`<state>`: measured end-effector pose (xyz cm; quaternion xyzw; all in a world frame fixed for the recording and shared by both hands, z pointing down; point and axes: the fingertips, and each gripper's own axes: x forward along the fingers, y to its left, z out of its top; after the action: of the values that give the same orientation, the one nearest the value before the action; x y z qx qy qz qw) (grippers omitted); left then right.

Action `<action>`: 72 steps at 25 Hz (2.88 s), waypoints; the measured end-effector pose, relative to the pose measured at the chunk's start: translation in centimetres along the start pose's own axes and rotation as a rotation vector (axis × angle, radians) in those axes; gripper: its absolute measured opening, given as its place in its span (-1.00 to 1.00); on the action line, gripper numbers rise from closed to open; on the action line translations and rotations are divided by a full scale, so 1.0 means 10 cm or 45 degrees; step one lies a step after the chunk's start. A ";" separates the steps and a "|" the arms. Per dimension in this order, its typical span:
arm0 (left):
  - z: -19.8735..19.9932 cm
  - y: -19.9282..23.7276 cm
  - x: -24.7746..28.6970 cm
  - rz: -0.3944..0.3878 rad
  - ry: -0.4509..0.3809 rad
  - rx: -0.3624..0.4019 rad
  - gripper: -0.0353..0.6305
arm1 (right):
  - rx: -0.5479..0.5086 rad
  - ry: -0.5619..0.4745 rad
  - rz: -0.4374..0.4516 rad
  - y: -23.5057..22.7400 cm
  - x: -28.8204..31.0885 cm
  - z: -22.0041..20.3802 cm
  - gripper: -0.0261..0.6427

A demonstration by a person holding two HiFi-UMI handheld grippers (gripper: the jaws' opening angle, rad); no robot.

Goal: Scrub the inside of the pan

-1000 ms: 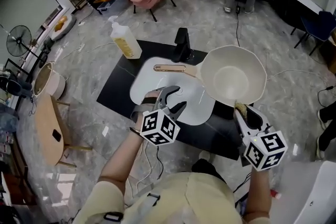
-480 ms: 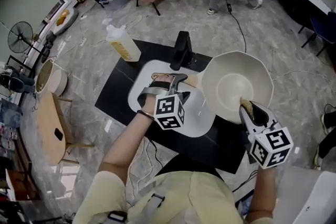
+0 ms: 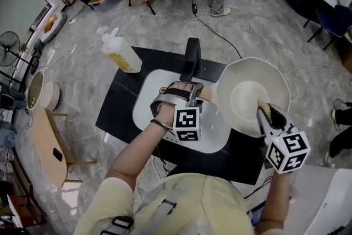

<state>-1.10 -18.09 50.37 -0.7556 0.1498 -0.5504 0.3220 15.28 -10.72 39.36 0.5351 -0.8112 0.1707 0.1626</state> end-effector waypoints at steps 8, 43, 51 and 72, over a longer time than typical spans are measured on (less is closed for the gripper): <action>-0.03 0.01 0.10 -0.007 -0.107 0.041 -0.23 | 0.051 0.035 -0.107 0.03 0.28 0.00 -0.59; 0.04 -0.03 0.01 -0.065 -0.061 0.132 -0.39 | -1.177 0.254 0.046 -0.20 1.74 -0.17 -0.59; 0.03 -0.03 0.02 -0.064 -0.032 0.135 -0.40 | -1.580 0.213 0.065 -0.22 1.97 -0.28 -0.59; 0.00 -0.06 0.03 -0.092 0.001 0.135 -0.40 | -1.548 0.686 -0.229 -1.25 1.76 -0.73 -0.59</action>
<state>-1.08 -17.83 51.02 -0.7422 0.0932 -0.5690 0.3416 20.84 -26.37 54.95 0.3523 -0.6463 -0.2033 0.6457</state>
